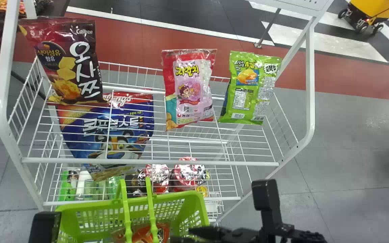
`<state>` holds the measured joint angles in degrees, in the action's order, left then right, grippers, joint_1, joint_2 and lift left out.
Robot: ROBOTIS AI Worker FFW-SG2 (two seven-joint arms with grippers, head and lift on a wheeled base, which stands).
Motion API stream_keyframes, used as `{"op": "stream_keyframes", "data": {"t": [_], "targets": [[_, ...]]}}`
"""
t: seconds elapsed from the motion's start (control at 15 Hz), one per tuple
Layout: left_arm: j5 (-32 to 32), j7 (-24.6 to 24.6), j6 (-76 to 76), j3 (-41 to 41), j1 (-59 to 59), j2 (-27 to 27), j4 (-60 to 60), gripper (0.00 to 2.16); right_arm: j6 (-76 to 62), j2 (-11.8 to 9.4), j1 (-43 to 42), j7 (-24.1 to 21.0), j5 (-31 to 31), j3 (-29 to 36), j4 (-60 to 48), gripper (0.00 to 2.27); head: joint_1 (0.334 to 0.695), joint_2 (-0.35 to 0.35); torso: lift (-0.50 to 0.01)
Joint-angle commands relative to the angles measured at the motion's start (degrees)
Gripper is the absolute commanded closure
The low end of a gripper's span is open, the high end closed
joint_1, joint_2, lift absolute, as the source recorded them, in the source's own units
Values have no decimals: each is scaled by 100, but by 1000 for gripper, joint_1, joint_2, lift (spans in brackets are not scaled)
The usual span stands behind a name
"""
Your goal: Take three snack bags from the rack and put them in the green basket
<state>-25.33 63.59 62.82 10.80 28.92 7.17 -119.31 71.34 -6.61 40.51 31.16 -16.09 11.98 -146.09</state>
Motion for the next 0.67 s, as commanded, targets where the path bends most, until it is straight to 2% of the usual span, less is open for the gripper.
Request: {"op": "stream_keyframes", "data": {"t": [0.0, 0.13, 0.27, 0.47, 0.6], "targets": [[10, 13, 7, 18, 8, 4, -5, 1872, -2286, 204, 80, -207, 194, -3, 194, 60, 695, -350, -7], [10, 21, 7, 27, 17, 4, -14, 1872, -3569, 344, -342, -391, 317, -117, 625, 66, 695, -350, -7], [10, 21, 7, 27, 26, 4, -14, 1872, -3692, 520, -1168, -611, 519, -275, 1152, 66, 695, -350, -7], [10, 13, 7, 27, 26, 4, -14, 1872, -3833, 599, -2284, -971, 844, -530, 2049, 66, 695, -350, -7], [19, 4, 95, 27, -10, 30, -14, 1872, -4079, 666, -2943, -1042, 1055, -539, 2805, 66, 695, -350, -7]]}}
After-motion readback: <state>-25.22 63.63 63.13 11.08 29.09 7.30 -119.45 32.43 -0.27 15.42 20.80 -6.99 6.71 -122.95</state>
